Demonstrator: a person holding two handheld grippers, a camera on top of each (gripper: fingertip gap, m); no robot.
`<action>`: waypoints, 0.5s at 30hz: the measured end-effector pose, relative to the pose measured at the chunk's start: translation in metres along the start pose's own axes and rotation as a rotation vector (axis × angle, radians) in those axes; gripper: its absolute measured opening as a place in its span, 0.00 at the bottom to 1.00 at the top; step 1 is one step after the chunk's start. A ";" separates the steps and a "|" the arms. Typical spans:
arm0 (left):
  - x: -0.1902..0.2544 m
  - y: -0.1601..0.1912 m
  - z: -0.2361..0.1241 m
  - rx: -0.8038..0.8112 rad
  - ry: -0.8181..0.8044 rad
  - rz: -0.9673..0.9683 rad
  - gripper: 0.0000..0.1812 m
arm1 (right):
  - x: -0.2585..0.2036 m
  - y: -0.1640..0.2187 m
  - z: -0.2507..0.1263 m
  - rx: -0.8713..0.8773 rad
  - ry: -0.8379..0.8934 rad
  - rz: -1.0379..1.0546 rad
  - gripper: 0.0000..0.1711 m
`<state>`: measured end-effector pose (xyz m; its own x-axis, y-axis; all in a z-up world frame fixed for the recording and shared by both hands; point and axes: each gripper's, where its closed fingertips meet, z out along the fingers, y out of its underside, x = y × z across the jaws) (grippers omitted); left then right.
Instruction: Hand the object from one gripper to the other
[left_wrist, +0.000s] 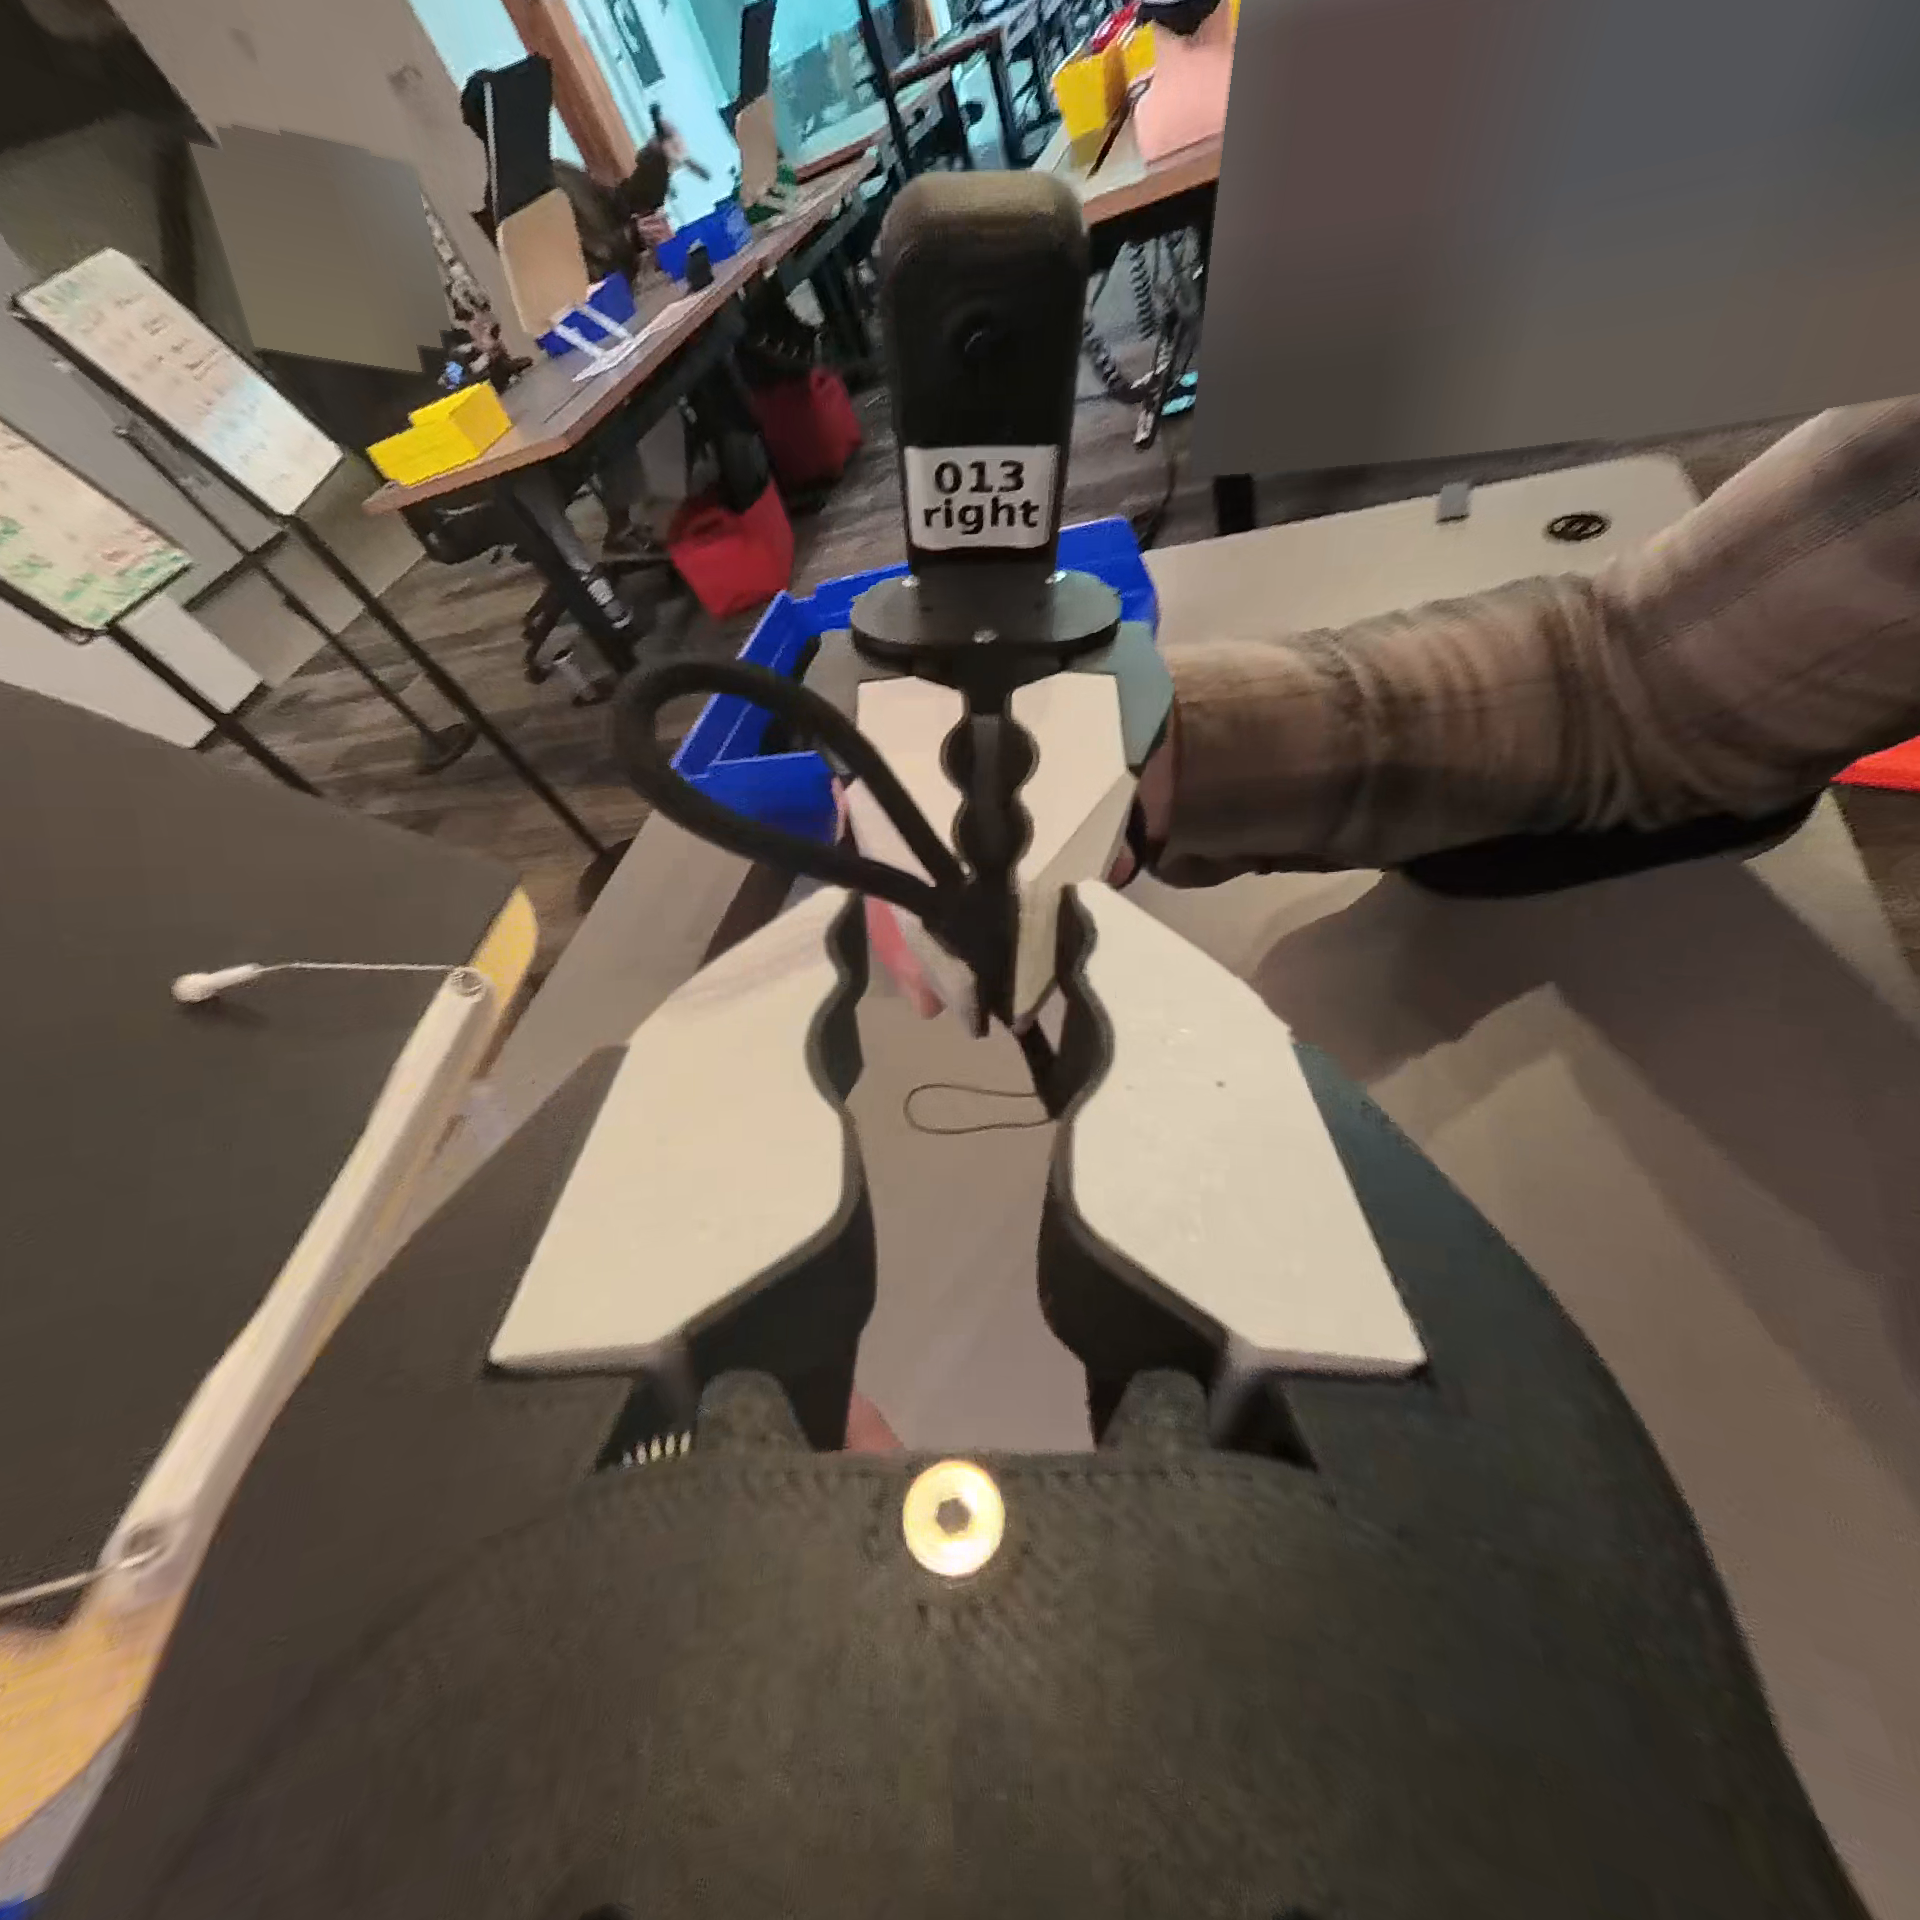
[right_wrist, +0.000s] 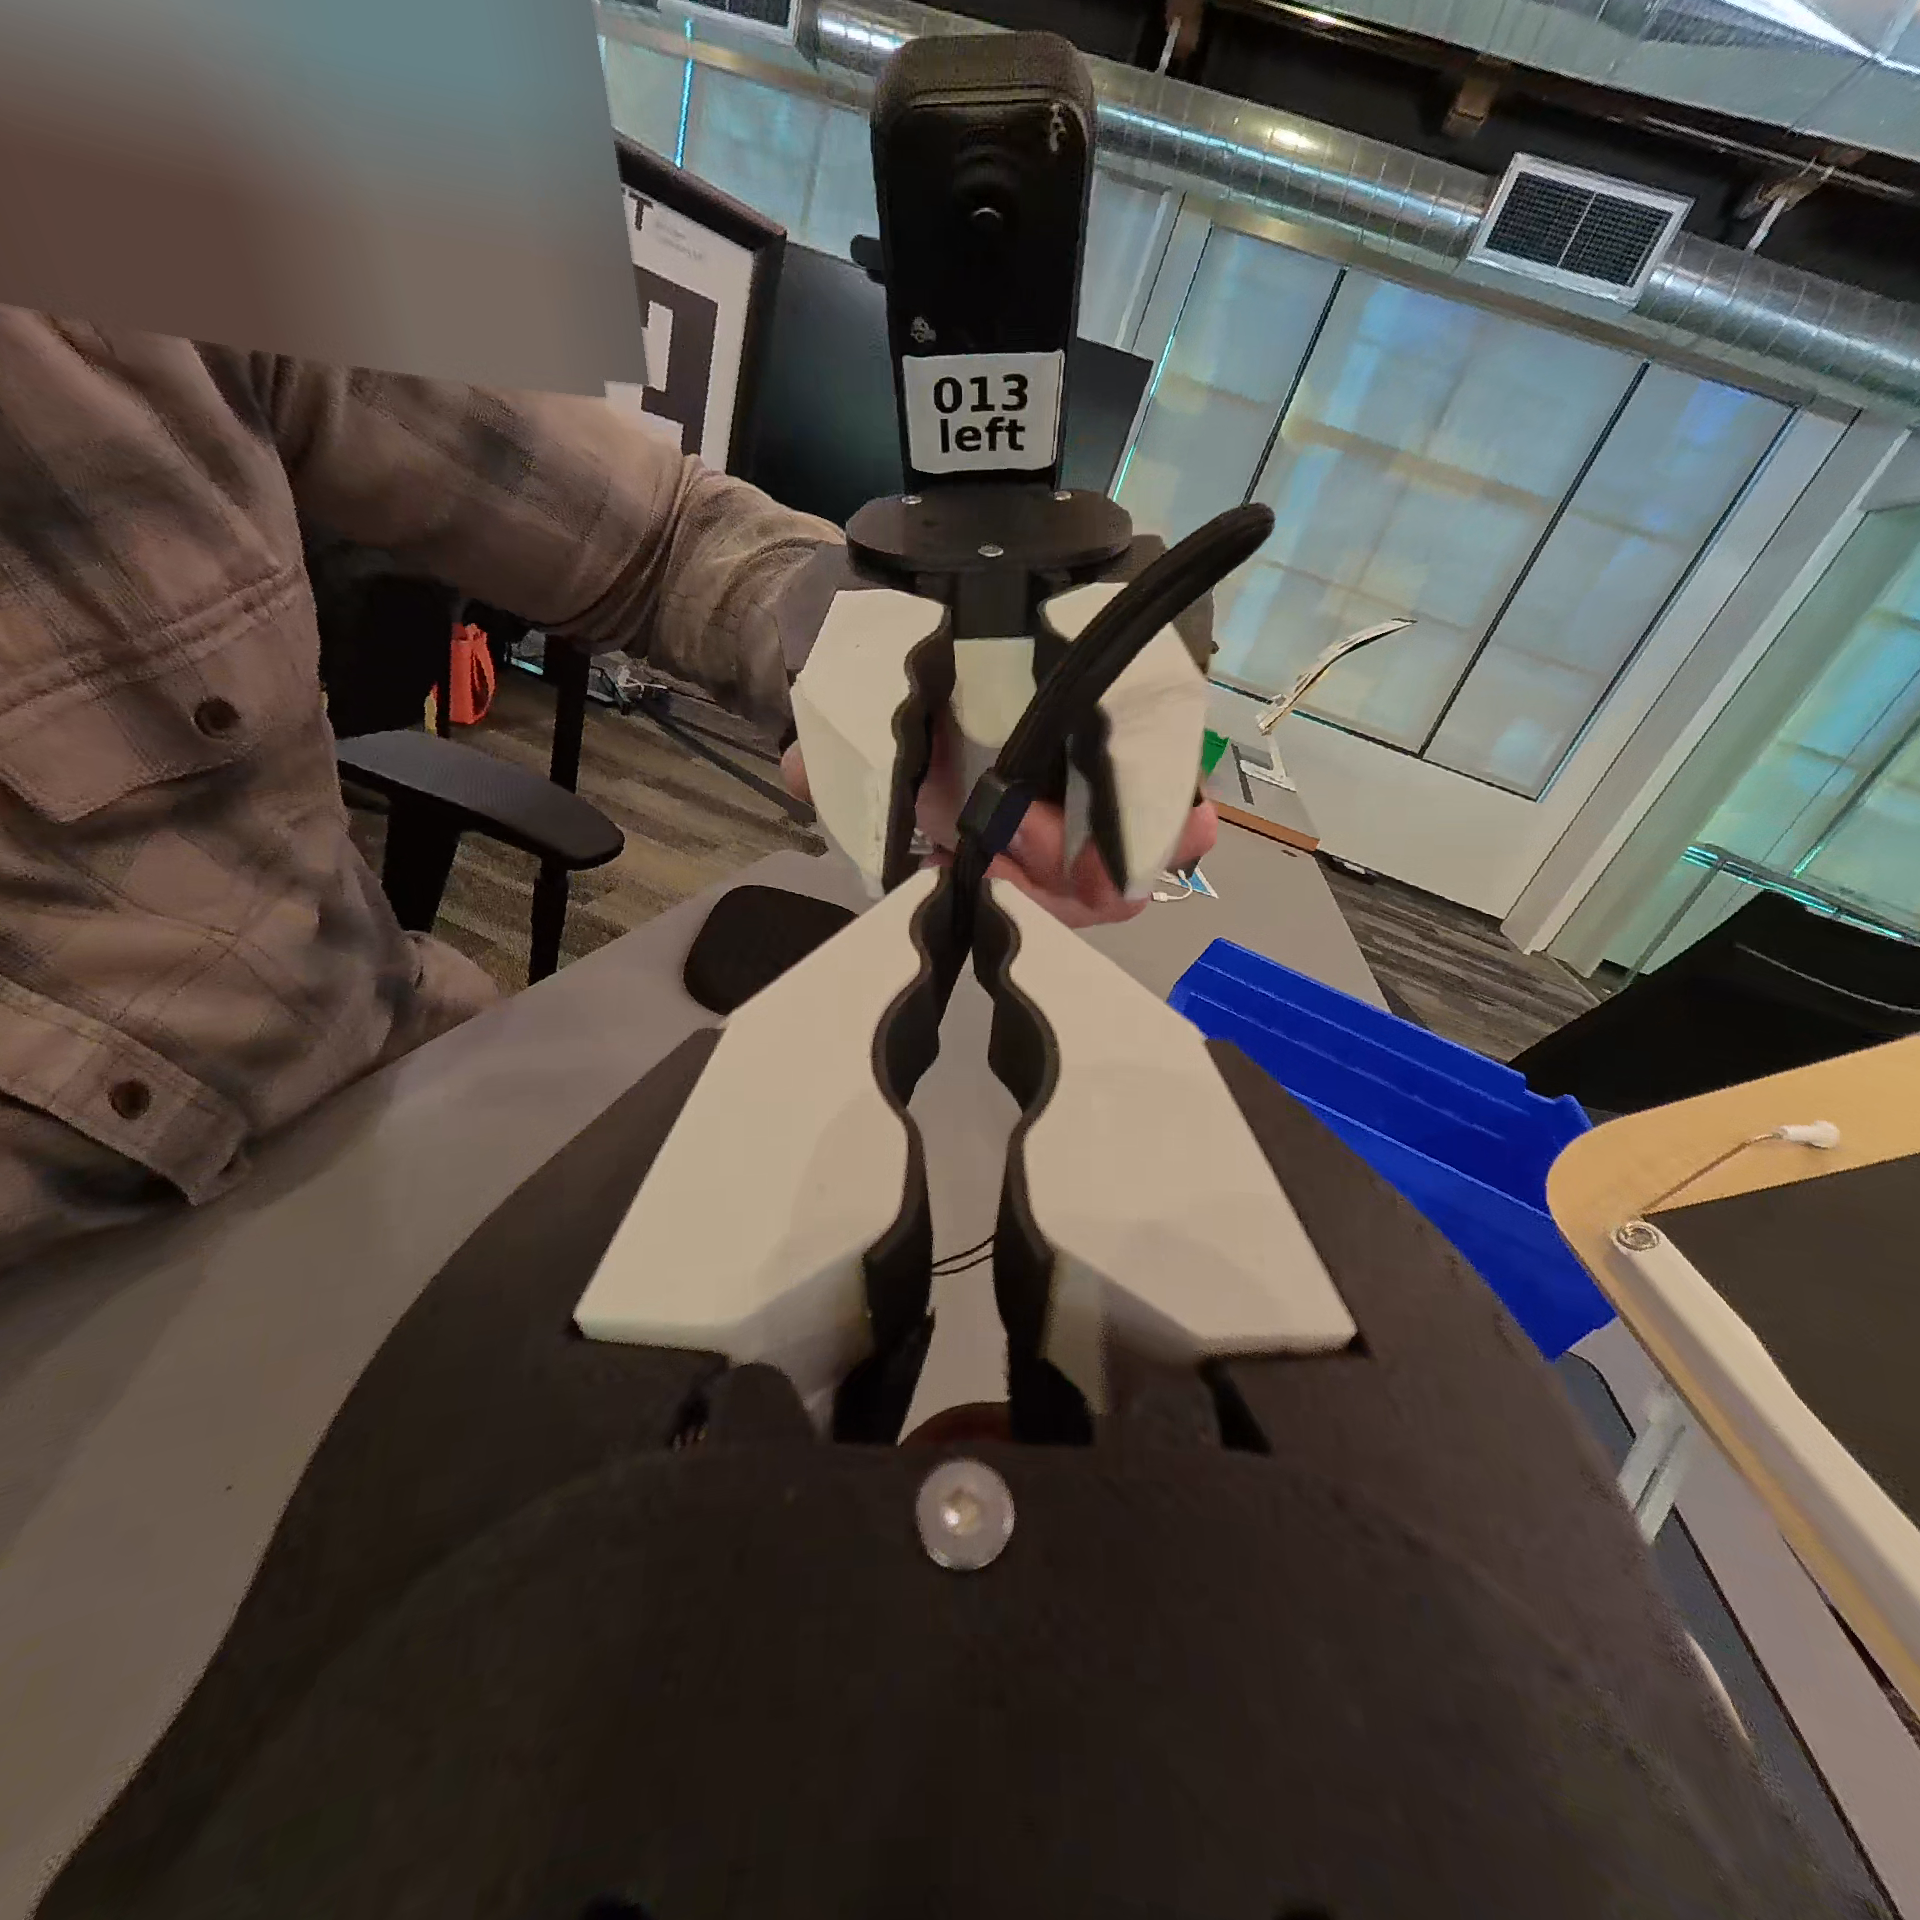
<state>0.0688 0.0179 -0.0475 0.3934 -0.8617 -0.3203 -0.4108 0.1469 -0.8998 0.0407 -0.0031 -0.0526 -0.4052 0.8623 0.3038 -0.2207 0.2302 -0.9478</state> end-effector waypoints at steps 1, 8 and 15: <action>0.003 0.000 0.001 0.019 0.020 -0.014 0.15 | 0.001 0.000 0.000 0.002 0.003 0.004 0.00; 0.004 -0.007 0.001 0.100 0.019 -0.033 0.05 | 0.000 -0.001 -0.002 0.016 -0.012 0.024 0.00; 0.002 -0.009 -0.003 0.085 -0.031 0.009 0.03 | -0.001 -0.003 -0.001 0.043 -0.018 0.049 0.00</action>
<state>0.0708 0.0136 -0.0392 0.4153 -0.8451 -0.3367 -0.3437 0.1969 -0.9182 0.0421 -0.0040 -0.0500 -0.4325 0.8636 0.2590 -0.2379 0.1677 -0.9567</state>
